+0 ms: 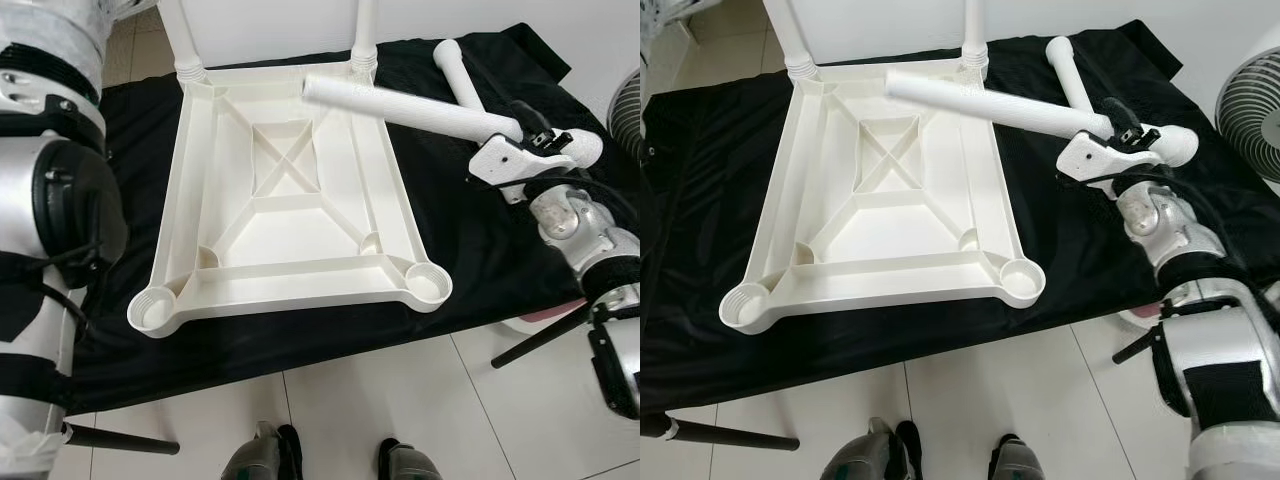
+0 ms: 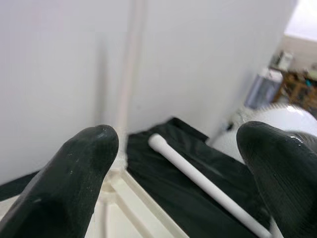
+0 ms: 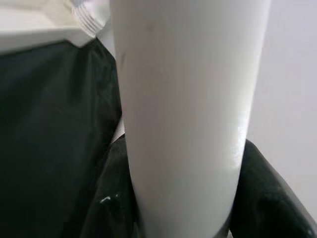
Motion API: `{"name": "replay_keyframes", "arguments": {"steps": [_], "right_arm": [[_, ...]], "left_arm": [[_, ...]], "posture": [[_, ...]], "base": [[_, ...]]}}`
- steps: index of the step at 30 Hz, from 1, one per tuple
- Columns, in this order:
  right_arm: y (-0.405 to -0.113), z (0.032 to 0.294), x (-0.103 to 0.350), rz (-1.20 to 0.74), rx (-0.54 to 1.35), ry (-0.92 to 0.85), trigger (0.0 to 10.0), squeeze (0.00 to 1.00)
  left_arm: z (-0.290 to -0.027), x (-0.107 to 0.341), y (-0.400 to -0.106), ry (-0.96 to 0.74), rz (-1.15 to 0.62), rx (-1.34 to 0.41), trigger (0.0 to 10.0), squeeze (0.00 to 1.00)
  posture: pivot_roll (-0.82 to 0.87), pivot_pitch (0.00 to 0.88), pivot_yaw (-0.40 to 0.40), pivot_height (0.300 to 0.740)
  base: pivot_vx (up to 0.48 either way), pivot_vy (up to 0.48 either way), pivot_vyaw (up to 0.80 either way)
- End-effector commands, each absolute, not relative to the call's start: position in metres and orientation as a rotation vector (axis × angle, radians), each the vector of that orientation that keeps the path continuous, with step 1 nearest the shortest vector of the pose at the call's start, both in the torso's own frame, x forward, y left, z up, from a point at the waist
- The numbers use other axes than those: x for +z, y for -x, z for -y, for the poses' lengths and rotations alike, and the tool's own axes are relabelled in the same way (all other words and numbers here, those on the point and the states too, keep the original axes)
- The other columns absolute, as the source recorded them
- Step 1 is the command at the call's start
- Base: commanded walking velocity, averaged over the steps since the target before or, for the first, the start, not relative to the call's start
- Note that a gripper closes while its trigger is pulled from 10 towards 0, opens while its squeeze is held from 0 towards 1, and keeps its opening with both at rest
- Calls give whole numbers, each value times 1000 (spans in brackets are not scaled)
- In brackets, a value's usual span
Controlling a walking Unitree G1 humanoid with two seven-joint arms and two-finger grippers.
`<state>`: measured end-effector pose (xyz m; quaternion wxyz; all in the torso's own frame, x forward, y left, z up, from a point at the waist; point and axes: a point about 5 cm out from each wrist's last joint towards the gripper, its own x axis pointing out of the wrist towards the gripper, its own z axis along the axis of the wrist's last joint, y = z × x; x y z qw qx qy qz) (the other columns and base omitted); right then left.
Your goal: Building children table
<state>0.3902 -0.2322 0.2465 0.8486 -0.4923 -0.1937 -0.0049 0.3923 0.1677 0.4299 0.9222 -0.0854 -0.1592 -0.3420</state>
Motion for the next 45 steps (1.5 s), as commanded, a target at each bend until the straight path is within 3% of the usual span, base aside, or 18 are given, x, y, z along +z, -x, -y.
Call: {"name": "replay_keyframes", "arguments": {"steps": [1, 6, 9, 10, 11, 16, 24, 39, 45], "right_arm": [[-390, 230, 251, 423, -18, 956, 10000, 0], [-390, 228, 257, 445, -32, 846, 10000, 0], [-392, 220, 290, 518, -58, 598, 10000, 0], [-392, 220, 290, 518, -58, 598, 10000, 0], [-395, 214, 306, 530, -50, 446, 10000, 0], [-397, 205, 313, 523, -30, 300, 10000, 0], [-393, 174, 306, 507, 65, 117, 10000, 0], [-385, 168, 287, 457, 51, 28, 10000, 0], [-372, 164, 268, 433, 103, -104, 10000, 0]], "left_arm": [[-181, 419, -398, 204, 308, -585, 10000, 0], [-187, 402, -404, 229, 277, -532, 10000, 0], [-191, 374, -411, 267, 227, -448, 10000, 0], [-191, 374, -411, 267, 227, -448, 10000, 0], [-186, 362, -414, 251, 214, -419, 10000, 0], [-177, 350, -416, 262, 216, -402, 10000, 0], [-145, 329, -415, 276, 216, -412, 10000, 0], [-118, 304, -402, 195, 254, -413, 10000, 0], [-109, 274, -384, 164, 318, -340, 10000, 0]], "posture": [[-68, 119, 72, 740], [-72, 126, 70, 740], [-73, 135, 70, 740], [-73, 135, 70, 740], [-75, 138, 67, 740], [-65, 131, 64, 740], [-52, 118, 58, 740], [-55, 108, 66, 740], [-60, 100, 67, 740]], "base": [[0, 0, 0], [0, 0, 0], [0, 0, 0], [0, 0, 0], [0, 0, 0], [0, 0, 0], [0, 0, 0], [0, 0, 0], [0, 0, 0]]}}
